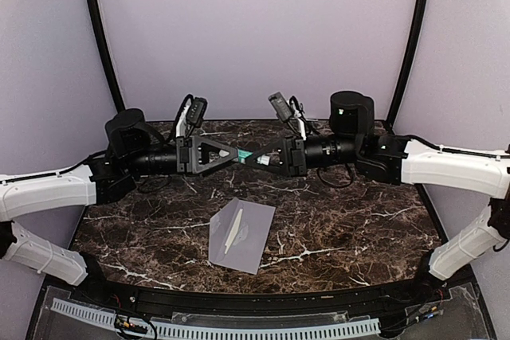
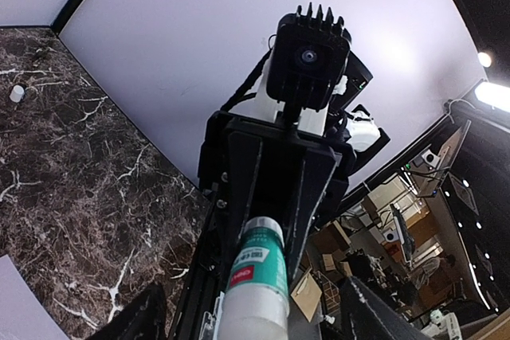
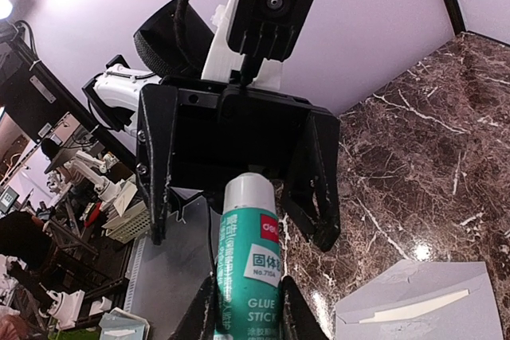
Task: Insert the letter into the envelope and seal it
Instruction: Adjust the solid glue.
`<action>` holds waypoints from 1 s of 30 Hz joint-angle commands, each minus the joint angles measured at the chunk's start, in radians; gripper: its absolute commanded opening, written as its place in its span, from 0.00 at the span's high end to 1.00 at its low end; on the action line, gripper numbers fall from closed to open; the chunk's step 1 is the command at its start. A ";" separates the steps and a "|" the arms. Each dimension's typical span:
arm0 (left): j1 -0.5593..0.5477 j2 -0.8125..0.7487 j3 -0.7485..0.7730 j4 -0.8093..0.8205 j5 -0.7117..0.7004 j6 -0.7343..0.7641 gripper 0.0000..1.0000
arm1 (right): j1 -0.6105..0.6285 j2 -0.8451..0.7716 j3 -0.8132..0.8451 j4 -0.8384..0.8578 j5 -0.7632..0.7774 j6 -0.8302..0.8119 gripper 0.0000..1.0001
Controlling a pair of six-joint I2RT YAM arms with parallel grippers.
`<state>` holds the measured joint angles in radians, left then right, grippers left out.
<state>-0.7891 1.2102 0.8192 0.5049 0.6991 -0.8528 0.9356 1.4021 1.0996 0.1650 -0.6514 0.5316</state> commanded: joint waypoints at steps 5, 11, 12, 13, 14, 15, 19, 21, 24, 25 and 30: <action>0.006 0.012 0.022 0.071 0.043 -0.030 0.45 | -0.003 0.014 0.034 0.006 -0.018 -0.025 0.90; 0.005 0.015 0.023 0.061 0.047 -0.035 0.58 | -0.003 0.017 0.040 -0.020 -0.010 -0.040 0.90; 0.005 0.014 0.021 0.060 0.046 -0.035 0.58 | -0.003 0.019 0.041 -0.024 -0.008 -0.041 0.90; 0.006 0.015 0.020 0.057 0.046 -0.035 0.60 | -0.003 0.021 0.042 -0.028 -0.008 -0.043 0.90; 0.007 0.015 0.016 0.055 0.043 -0.036 0.62 | -0.003 0.023 0.043 -0.032 -0.008 -0.045 0.90; 0.007 0.015 0.013 0.054 0.043 -0.037 0.65 | -0.004 0.023 0.044 -0.035 -0.007 -0.045 0.90; 0.006 0.017 0.002 0.052 0.046 -0.045 0.75 | -0.003 0.026 0.047 -0.043 -0.002 -0.048 0.91; 0.005 0.016 0.001 0.047 0.047 -0.045 0.76 | -0.003 0.026 0.048 -0.045 -0.001 -0.050 0.90; 0.005 0.014 0.000 0.044 0.046 -0.043 0.82 | -0.003 0.029 0.052 -0.048 0.004 -0.050 0.91; 0.006 0.014 0.000 0.044 0.046 -0.042 0.83 | -0.002 0.028 0.052 -0.050 0.007 -0.049 0.91; 0.006 0.015 -0.007 0.063 0.042 -0.048 0.95 | -0.003 0.022 0.033 0.004 0.022 -0.022 0.79</action>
<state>-0.7826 1.2324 0.8188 0.5262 0.7261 -0.9024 0.9356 1.4166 1.1213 0.1078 -0.6552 0.4904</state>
